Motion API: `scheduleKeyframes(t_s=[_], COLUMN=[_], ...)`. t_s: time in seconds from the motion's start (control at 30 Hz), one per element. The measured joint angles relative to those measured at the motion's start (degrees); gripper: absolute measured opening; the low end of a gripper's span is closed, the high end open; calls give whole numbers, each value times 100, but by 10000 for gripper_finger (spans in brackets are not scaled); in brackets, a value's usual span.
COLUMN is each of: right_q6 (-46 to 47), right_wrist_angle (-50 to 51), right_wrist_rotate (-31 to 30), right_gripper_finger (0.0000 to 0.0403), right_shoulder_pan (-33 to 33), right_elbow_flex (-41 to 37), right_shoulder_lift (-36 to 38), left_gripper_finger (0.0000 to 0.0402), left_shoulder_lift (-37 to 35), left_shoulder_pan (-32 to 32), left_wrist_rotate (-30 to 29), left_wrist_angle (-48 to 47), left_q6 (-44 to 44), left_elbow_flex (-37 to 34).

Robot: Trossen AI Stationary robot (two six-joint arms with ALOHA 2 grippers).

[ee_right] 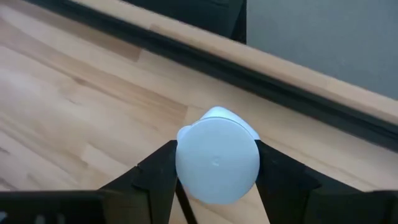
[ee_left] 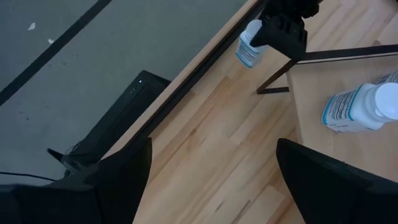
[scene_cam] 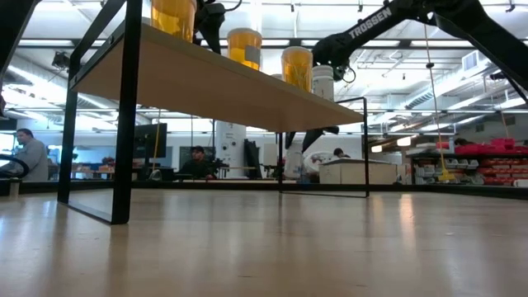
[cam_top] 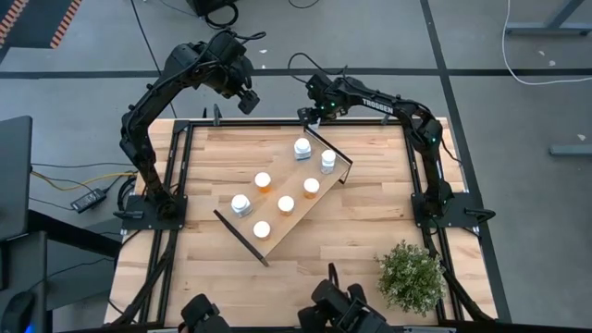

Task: Pick and place medicine bottles onto shelf by color
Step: Put the white pill bottle on the shelf

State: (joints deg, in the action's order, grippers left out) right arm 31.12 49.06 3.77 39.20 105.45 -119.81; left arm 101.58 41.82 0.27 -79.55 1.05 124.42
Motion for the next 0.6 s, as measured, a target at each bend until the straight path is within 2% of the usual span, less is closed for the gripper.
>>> scheduleKeyframes(t_s=[0.6], right_q6=[45], right_wrist_angle=[293], right_wrist_rotate=[15], right_gripper_finger=[198], right_shoulder_pan=[-76], right_elbow_flex=[621], right_shoulder_lift=[4], left_gripper_finger=[348], left_shoulder_lift=[0], left_shoulder_pan=[0], left_wrist_rotate=[0], left_wrist_angle=[2], left_q6=[288], left_elbow_flex=[0])
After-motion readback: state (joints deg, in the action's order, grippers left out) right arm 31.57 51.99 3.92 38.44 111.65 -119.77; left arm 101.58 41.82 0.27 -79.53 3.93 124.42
